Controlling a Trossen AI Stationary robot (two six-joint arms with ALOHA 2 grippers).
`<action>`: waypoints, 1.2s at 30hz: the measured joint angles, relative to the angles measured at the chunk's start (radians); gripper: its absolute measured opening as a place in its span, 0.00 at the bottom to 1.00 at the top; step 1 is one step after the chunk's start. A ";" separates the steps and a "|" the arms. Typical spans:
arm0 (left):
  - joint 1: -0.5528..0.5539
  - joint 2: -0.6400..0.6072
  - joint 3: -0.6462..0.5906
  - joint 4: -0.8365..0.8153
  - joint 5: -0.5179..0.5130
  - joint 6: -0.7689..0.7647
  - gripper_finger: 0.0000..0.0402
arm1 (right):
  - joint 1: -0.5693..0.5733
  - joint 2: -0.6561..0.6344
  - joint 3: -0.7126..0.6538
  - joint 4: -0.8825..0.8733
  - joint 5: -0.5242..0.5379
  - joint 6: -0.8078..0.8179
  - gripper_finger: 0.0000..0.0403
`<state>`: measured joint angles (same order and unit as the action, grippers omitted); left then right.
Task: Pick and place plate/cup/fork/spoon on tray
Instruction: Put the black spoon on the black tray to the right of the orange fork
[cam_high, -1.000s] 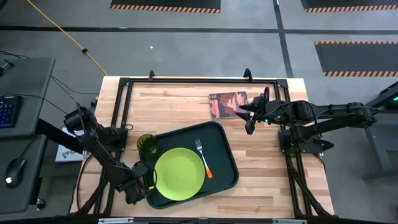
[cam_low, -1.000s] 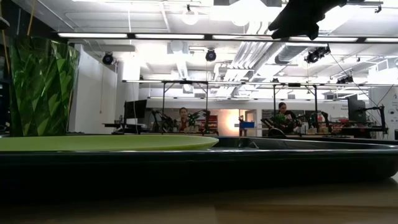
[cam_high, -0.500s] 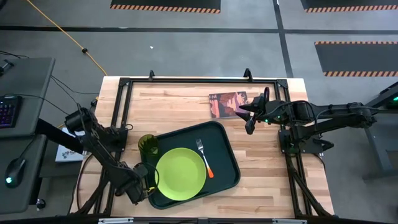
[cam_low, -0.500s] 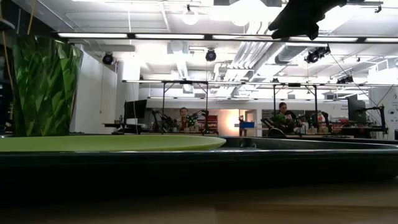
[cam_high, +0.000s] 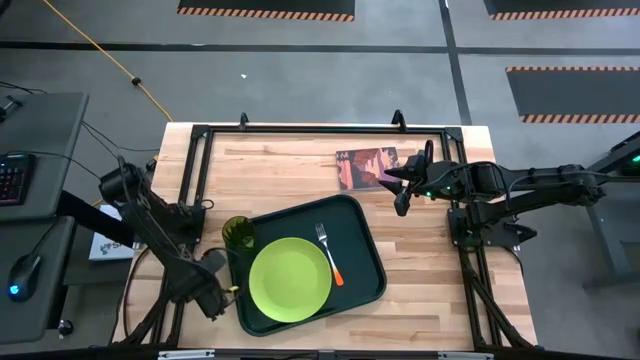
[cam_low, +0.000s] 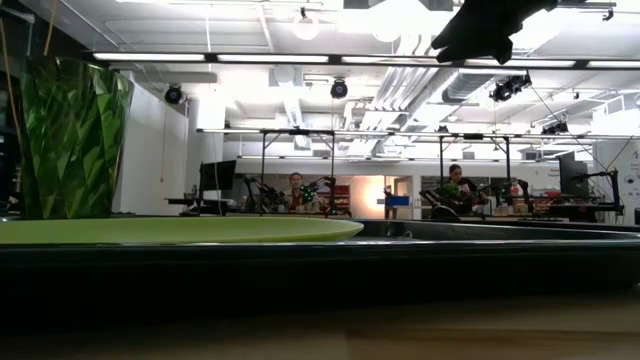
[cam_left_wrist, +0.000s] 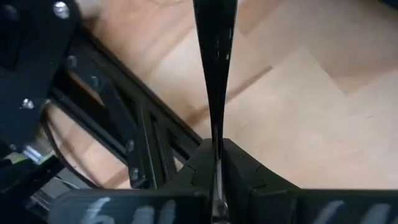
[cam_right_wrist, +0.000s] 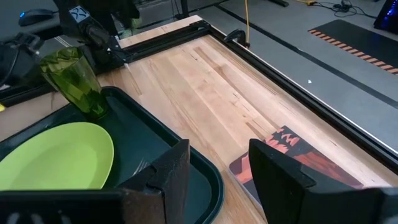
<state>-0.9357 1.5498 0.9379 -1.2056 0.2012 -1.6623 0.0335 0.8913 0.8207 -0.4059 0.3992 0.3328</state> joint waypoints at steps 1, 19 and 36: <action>0.001 -0.003 0.000 -0.009 -0.001 -0.008 0.02 | 0.000 0.000 0.000 0.000 0.000 0.000 0.39; 0.001 -0.166 0.000 -0.044 -0.140 -0.020 0.02 | 0.000 0.000 0.000 0.007 0.030 0.007 0.39; -0.011 -0.232 0.000 0.629 -0.085 0.313 0.02 | 0.000 0.000 0.000 0.006 0.012 0.029 0.39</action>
<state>-0.9465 1.3176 0.9382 -0.5762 0.1162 -1.3491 0.0338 0.8917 0.8207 -0.3999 0.4114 0.3622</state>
